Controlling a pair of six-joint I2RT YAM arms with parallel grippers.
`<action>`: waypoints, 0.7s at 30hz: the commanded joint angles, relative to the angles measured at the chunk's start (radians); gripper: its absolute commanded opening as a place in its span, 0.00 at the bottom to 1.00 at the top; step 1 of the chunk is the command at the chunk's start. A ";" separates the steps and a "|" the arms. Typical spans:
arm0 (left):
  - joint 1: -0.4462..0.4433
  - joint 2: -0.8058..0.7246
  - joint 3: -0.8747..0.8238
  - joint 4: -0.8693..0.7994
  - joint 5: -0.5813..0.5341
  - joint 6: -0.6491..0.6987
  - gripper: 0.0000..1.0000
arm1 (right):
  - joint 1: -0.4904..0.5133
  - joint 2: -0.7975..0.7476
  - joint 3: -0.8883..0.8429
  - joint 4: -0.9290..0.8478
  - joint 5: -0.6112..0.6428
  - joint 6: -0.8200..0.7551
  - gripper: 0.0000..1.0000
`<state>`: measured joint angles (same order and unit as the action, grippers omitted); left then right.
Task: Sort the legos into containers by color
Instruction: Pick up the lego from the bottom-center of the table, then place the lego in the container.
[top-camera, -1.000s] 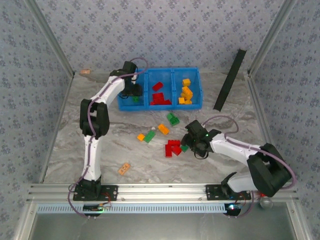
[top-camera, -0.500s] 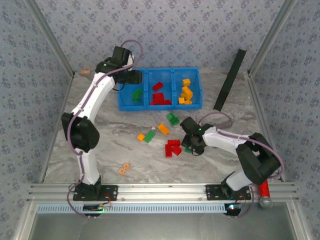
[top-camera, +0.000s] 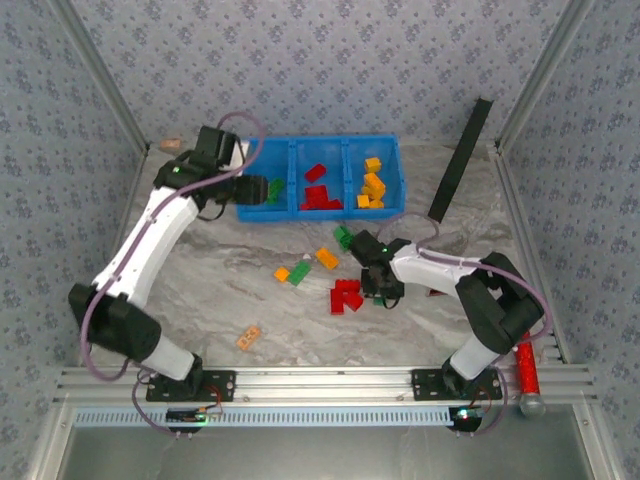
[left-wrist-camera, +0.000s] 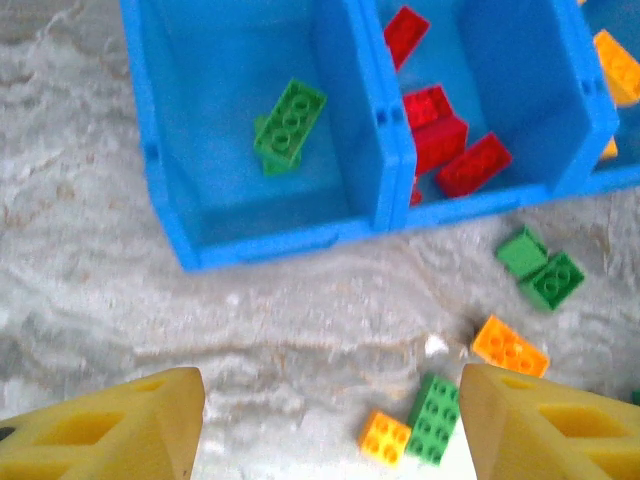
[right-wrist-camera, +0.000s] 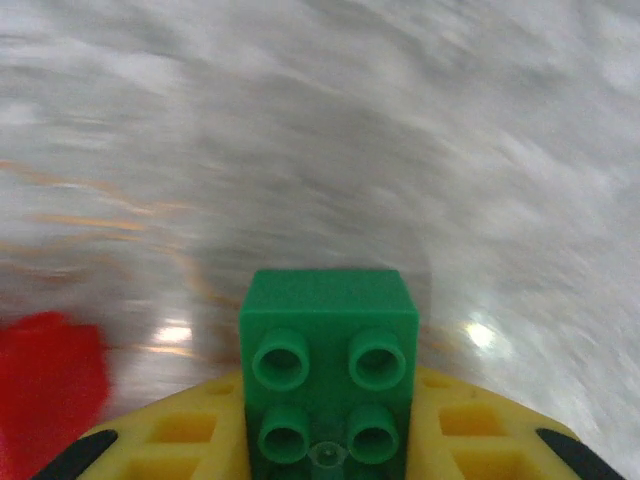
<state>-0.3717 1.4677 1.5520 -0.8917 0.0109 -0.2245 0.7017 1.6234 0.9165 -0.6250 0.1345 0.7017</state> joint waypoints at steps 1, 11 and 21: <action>0.001 -0.144 -0.093 -0.034 -0.016 0.013 0.68 | 0.017 0.018 0.141 0.045 0.019 -0.215 0.25; 0.002 -0.368 -0.363 -0.164 0.061 0.022 0.68 | 0.039 0.247 0.791 -0.018 0.059 -0.616 0.25; 0.004 -0.500 -0.457 -0.149 0.165 -0.014 0.69 | 0.087 0.709 1.471 -0.030 0.070 -0.880 0.28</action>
<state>-0.3714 0.9928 1.0893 -1.0302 0.1200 -0.2253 0.7769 2.2391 2.2677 -0.6121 0.1883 -0.0540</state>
